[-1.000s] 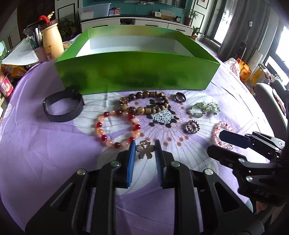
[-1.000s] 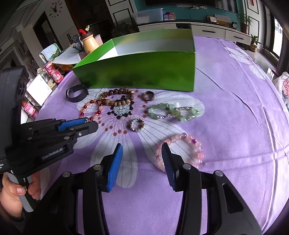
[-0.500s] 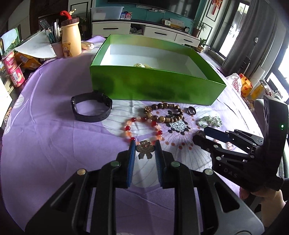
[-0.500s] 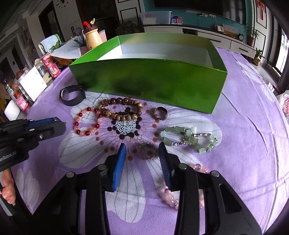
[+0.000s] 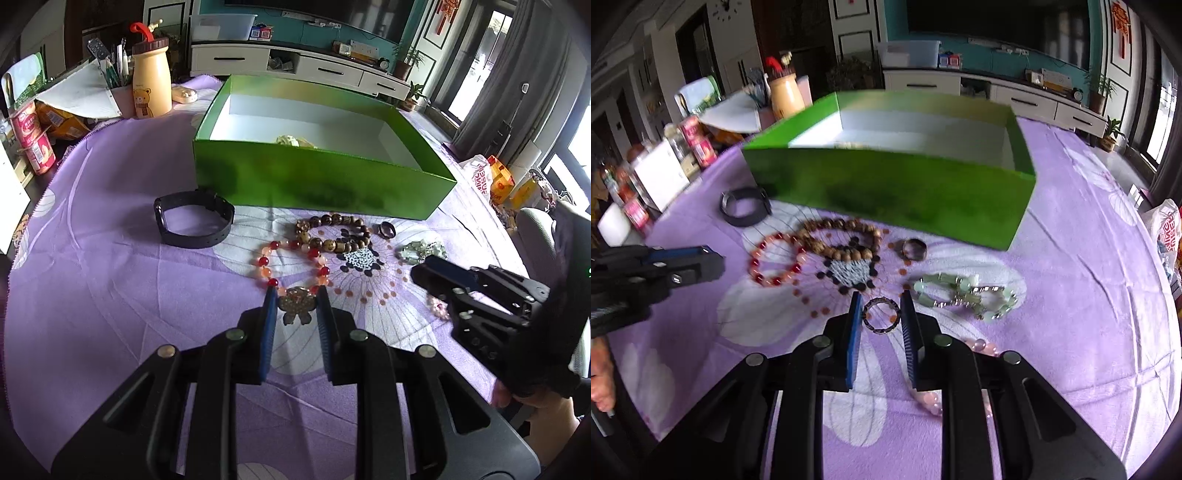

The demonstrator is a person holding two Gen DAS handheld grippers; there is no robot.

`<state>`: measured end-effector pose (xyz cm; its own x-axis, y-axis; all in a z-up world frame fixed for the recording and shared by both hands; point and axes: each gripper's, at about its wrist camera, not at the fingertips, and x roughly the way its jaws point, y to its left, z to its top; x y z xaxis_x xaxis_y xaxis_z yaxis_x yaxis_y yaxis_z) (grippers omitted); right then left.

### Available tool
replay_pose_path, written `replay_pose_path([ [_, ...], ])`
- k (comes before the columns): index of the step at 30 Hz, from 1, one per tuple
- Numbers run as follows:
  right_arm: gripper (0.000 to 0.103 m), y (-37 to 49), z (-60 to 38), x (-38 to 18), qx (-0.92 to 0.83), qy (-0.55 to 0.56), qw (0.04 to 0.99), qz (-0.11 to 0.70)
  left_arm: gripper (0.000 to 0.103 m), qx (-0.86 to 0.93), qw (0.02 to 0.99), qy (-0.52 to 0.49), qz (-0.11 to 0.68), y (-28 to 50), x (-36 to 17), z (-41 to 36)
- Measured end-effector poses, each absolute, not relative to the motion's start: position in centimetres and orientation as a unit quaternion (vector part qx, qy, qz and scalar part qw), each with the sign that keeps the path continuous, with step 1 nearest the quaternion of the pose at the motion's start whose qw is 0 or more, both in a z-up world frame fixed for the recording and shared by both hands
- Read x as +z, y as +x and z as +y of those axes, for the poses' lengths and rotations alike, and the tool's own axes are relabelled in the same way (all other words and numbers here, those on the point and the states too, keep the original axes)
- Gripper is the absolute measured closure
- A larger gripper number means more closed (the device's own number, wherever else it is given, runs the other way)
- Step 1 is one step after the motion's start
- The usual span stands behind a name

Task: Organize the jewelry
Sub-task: 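Grasp the gold flower charm with the left tool while the right tool grasps a silver ring, then carry the gold charm and silver ring with both tools over the green box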

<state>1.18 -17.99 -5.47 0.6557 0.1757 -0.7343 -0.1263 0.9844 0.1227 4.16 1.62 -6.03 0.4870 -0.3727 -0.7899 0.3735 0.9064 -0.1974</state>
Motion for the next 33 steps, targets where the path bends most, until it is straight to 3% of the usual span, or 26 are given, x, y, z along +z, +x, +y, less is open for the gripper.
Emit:
replay_pose_path([
  [19,0.082,6.1,-21.7,1.6,0.113,0.102,0.921,0.358,0.082,-0.223,0.861,-0.032,0.457,13.7,-0.5,-0.7],
  [33,0.082,14.4,-22.2,-0.6,0.124,0.179,0.888,0.404,0.082,-0.178,0.844,-0.039,0.504,23.3,-1.7,-3.4],
])
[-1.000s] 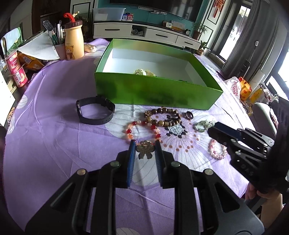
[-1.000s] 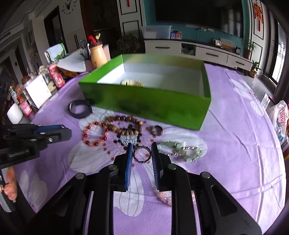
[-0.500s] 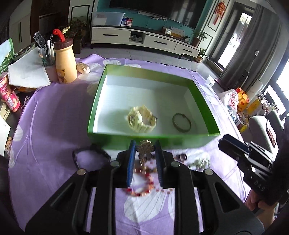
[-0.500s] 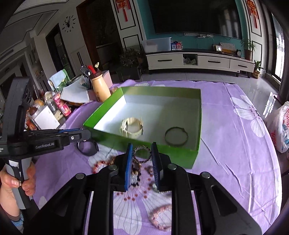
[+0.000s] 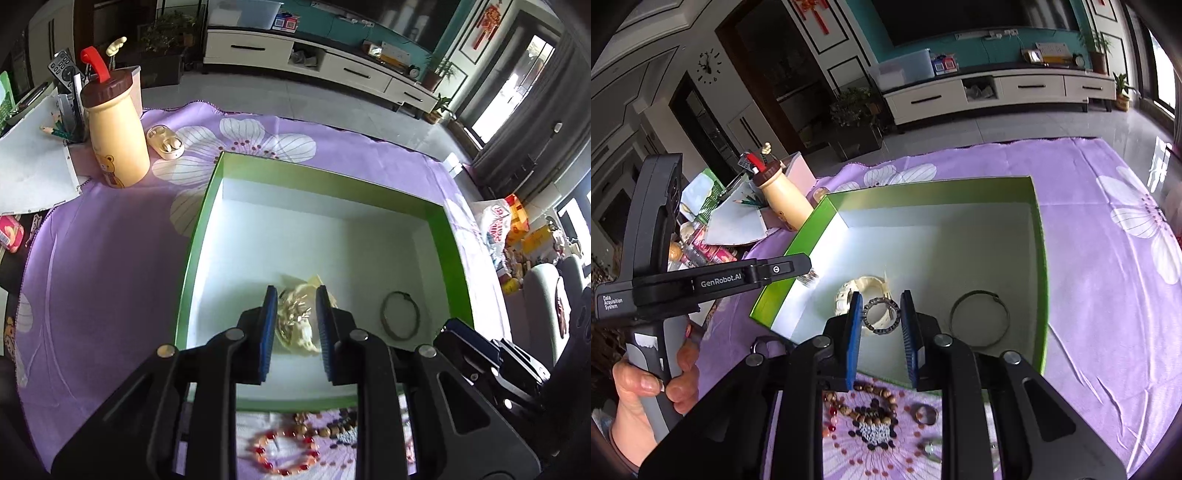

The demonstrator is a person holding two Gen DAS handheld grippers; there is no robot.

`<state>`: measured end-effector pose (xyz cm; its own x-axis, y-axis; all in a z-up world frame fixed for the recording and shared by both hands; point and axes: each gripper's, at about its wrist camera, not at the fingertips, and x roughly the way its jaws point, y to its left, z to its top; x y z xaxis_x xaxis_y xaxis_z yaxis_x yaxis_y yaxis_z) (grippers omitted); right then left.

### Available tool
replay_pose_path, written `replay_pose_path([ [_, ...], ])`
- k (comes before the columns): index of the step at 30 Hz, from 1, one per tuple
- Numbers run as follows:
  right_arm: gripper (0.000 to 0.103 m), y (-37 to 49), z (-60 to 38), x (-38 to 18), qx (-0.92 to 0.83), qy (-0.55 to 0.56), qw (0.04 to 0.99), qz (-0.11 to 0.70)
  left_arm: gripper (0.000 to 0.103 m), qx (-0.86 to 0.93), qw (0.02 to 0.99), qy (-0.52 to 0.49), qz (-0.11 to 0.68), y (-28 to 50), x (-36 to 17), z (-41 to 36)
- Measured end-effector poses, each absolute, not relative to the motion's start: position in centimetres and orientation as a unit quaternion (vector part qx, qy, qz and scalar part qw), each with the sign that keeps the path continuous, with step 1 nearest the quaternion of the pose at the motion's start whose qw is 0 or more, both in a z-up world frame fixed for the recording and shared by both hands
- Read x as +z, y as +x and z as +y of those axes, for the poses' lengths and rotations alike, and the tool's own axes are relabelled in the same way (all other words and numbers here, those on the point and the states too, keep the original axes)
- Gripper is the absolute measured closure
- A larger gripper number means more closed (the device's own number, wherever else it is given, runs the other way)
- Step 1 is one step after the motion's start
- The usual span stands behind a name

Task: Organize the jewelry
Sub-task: 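Carry the gold charm and silver ring with both tools over the green box, then open both tools to drop the charm and ring into the box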

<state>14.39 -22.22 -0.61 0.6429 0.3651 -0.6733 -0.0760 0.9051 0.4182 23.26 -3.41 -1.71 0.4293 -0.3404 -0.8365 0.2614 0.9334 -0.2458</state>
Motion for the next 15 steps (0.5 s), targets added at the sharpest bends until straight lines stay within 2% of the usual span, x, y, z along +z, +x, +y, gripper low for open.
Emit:
replay_pose_path([
  [11,0.082,17.4,-21.6,-2.9,0.125,0.194,0.871,0.433,0.081,-0.157,0.842,-0.039,0.515,25.9,-3.3,-4.2],
  [15,0.079,18.0,-21.9,-3.5,0.114,0.207,0.865,0.443,0.066,-0.159,0.843,-0.041,0.512,25.4,-3.1,-4.3],
])
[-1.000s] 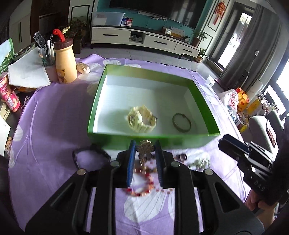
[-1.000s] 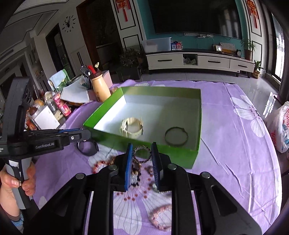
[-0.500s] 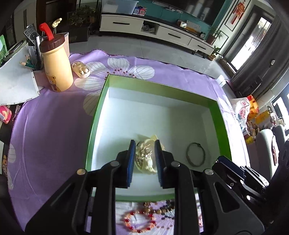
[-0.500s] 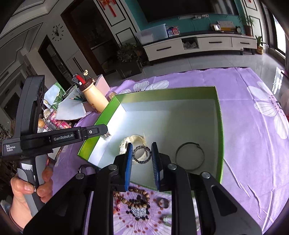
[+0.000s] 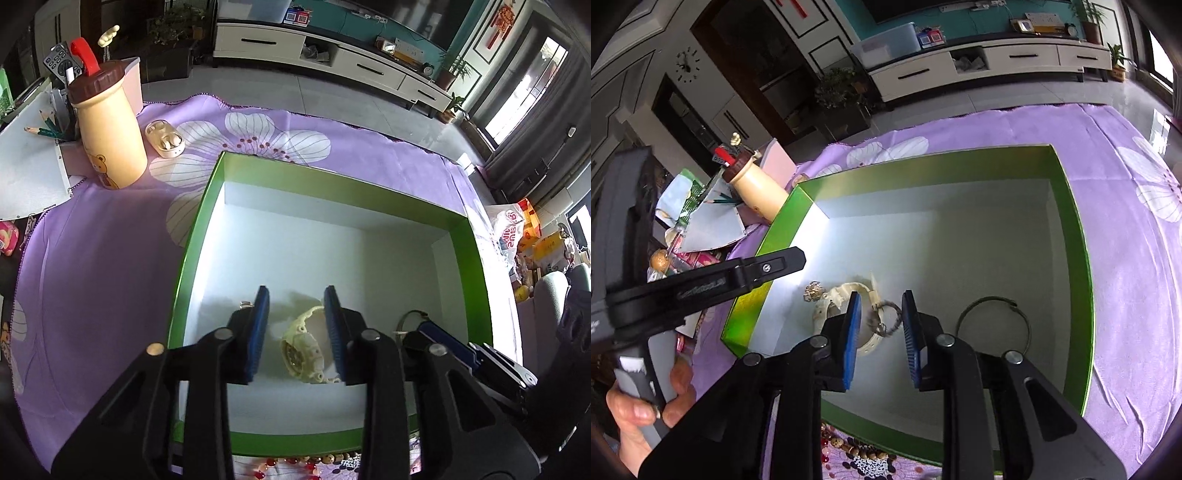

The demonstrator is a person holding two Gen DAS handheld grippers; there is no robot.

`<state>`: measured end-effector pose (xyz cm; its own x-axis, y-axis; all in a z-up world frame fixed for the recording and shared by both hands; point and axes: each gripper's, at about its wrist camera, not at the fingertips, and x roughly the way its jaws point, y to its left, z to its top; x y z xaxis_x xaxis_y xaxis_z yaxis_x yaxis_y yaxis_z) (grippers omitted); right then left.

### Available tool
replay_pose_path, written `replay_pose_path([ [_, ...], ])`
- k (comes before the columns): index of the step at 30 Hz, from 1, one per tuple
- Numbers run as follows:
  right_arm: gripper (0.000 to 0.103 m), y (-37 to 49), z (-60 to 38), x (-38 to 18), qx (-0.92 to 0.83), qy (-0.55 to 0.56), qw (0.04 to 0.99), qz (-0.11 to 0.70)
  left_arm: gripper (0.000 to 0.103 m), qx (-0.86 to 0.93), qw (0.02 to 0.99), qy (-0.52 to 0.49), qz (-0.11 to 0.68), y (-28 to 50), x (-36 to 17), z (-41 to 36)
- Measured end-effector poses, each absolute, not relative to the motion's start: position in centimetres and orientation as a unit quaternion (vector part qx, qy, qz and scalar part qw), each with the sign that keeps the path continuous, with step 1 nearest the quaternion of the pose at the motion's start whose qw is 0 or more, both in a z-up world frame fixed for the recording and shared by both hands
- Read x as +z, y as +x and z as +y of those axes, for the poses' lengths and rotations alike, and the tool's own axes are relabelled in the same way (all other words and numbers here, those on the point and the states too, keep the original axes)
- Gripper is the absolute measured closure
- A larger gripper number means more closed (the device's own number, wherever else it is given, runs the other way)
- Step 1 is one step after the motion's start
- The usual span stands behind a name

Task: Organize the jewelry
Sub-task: 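Open both tools to drop the charm and ring into the box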

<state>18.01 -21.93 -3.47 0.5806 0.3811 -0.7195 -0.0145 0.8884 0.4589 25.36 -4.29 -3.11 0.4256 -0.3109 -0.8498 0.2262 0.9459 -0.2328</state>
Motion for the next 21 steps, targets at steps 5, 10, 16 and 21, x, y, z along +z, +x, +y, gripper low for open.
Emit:
replay_pose_path([
  [5,0.073,16.0,-22.6,-3.1,0.113,0.211,0.870,0.431,0.042,-0.174,0.853,-0.038,0.491,23.3,-1.9,-4.2],
  [10,0.070,10.9,-22.6,-2.2,0.130,0.192,0.887,0.400,0.014,-0.192,0.865,-0.040,0.461,19.3,-0.3,-2.7],
  [16,0.059,4.5,-22.5,-1.2,0.126,0.175,0.903,0.372,0.013,-0.190,0.870,-0.067,0.450,12.3,-0.6,1.7],
  [21,0.059,0.3,-22.1,-0.7,0.127,0.142,0.912,0.363,0.013,-0.167,0.870,-0.059,0.460,7.7,-2.1,4.3],
])
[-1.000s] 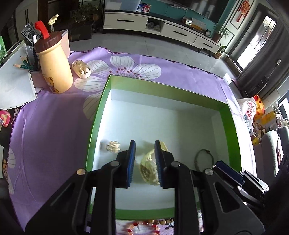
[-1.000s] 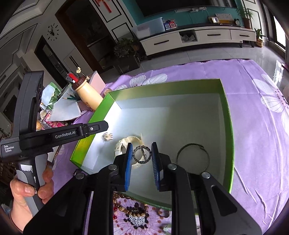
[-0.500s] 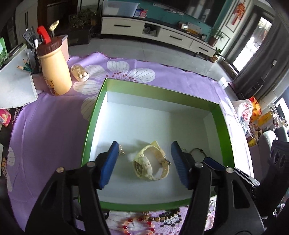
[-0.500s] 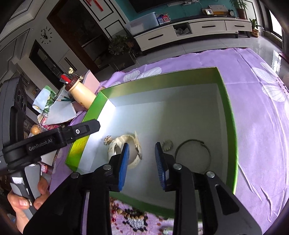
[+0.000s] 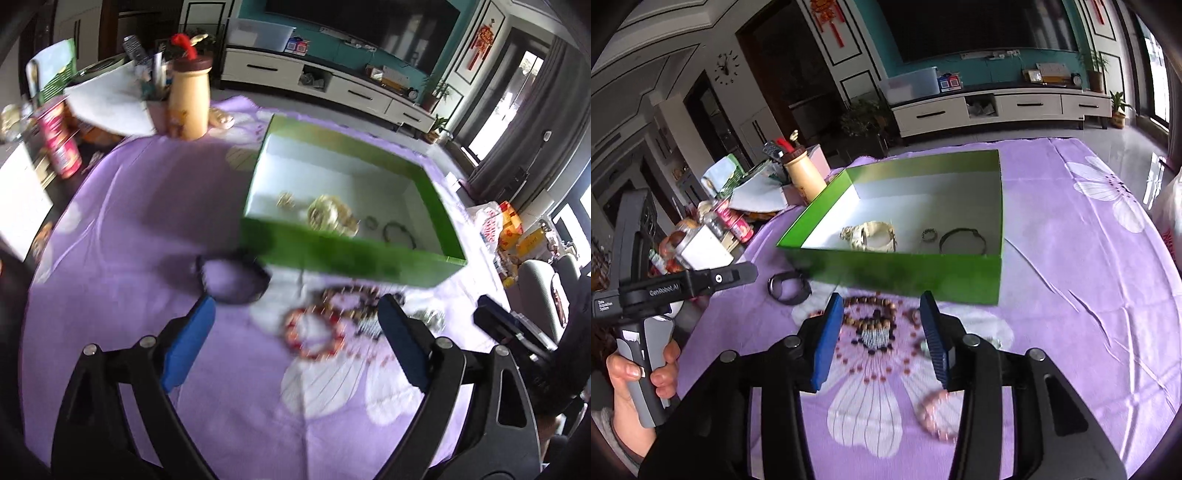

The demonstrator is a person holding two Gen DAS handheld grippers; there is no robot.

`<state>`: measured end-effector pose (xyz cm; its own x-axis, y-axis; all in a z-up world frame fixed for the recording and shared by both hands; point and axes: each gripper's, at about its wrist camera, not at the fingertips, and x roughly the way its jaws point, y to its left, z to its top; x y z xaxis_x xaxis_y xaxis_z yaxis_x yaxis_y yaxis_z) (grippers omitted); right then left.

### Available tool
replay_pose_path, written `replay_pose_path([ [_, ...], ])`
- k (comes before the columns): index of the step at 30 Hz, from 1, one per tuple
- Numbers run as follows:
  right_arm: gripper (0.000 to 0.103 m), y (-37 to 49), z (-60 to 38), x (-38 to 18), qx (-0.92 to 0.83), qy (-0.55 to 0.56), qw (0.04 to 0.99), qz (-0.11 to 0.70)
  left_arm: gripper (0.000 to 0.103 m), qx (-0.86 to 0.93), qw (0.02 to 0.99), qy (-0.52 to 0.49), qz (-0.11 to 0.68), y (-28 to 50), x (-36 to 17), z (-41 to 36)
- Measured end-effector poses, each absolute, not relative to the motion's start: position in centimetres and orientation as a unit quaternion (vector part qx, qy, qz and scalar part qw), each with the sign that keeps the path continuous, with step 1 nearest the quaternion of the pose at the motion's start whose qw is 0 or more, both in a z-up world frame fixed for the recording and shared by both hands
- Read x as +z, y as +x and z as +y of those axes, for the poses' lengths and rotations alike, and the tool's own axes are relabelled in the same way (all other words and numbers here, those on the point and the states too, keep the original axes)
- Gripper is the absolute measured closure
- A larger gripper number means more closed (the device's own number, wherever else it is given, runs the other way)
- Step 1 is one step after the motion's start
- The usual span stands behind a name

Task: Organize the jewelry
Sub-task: 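Open both tools to drop the charm and ring into the box, then move both open tools back over the bead bracelets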

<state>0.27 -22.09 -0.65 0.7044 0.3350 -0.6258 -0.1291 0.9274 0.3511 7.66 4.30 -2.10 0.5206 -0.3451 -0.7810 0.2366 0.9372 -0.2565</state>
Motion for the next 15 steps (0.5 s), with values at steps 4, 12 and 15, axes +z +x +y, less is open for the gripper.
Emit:
replay_pose_path([
  [4,0.059,-1.8,-22.4,-1.9,0.118,0.137,0.907,0.380,0.012,-0.167,0.858,-0.048,0.483,5.0,-4.0,4.9],
  [12,0.059,-4.4,-23.3,-4.4,0.088,0.129,0.897,0.414,0.012,-0.167,0.843,-0.047,0.509,3.5,-6.0,4.9],
  [15,0.059,-5.1,-23.0,-4.6,0.080,0.114,0.899,0.415,0.013,-0.167,0.844,-0.048,0.507,3.4,-5.9,4.8],
])
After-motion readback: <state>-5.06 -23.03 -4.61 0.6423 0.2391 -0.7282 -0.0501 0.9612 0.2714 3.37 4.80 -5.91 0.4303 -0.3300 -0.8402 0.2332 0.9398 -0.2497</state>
